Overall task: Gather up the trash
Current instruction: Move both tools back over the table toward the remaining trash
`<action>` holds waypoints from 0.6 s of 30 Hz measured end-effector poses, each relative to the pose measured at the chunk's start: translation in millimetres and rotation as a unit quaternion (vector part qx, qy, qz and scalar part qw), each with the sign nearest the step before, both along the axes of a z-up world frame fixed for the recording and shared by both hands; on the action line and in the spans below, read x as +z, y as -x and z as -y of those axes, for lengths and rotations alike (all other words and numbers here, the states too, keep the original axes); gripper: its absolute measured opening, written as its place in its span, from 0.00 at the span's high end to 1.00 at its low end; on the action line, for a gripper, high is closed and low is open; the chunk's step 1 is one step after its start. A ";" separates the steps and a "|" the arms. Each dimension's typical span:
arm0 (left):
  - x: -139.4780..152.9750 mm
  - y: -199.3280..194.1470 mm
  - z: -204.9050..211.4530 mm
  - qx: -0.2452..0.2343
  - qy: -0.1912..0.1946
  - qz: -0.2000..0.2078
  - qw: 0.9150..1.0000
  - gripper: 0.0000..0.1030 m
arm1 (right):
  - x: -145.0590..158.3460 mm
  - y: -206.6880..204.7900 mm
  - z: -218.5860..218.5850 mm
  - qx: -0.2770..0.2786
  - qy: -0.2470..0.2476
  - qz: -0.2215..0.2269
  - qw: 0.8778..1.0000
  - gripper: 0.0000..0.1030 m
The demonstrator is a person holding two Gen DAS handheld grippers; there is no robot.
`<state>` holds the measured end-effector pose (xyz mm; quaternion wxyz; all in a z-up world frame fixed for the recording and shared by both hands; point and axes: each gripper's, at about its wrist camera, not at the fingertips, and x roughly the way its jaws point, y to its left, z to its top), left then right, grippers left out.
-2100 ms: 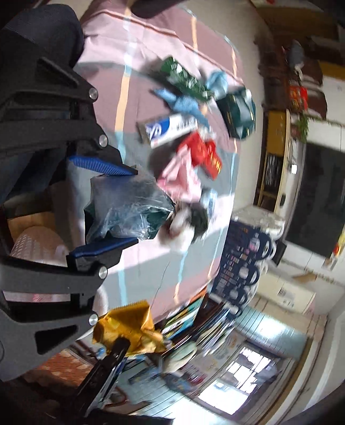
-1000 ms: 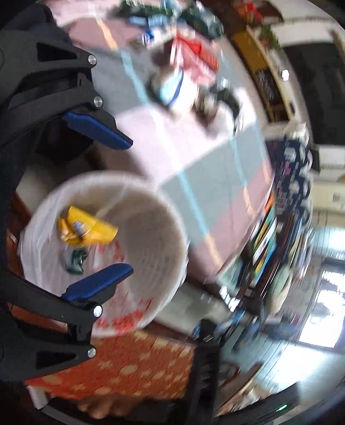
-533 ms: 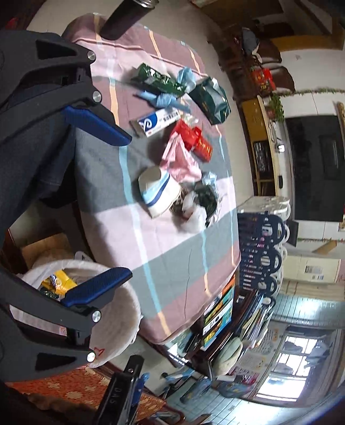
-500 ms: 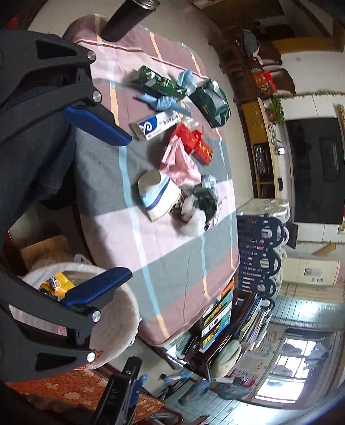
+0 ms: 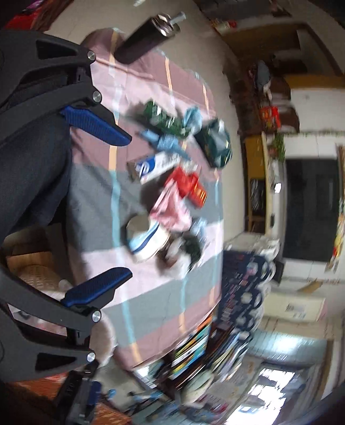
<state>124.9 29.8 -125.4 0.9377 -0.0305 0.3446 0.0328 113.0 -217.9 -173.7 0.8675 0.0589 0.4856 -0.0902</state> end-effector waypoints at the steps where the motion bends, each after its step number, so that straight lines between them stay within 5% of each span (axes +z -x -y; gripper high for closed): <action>1: 4.9 2.2 -10.8 0.023 0.003 0.013 1.000 0.10 | -1.8 -1.7 -4.1 0.004 0.000 -0.003 1.000 0.34; 8: 14.7 5.2 -74.3 0.116 0.012 0.024 0.993 0.11 | 2.4 -21.1 -54.5 0.044 0.010 0.004 0.999 0.34; 18: 1.0 8.8 -147.3 0.208 0.066 0.000 0.976 0.09 | 7.0 -67.3 -136.8 0.082 -0.048 0.018 0.995 0.34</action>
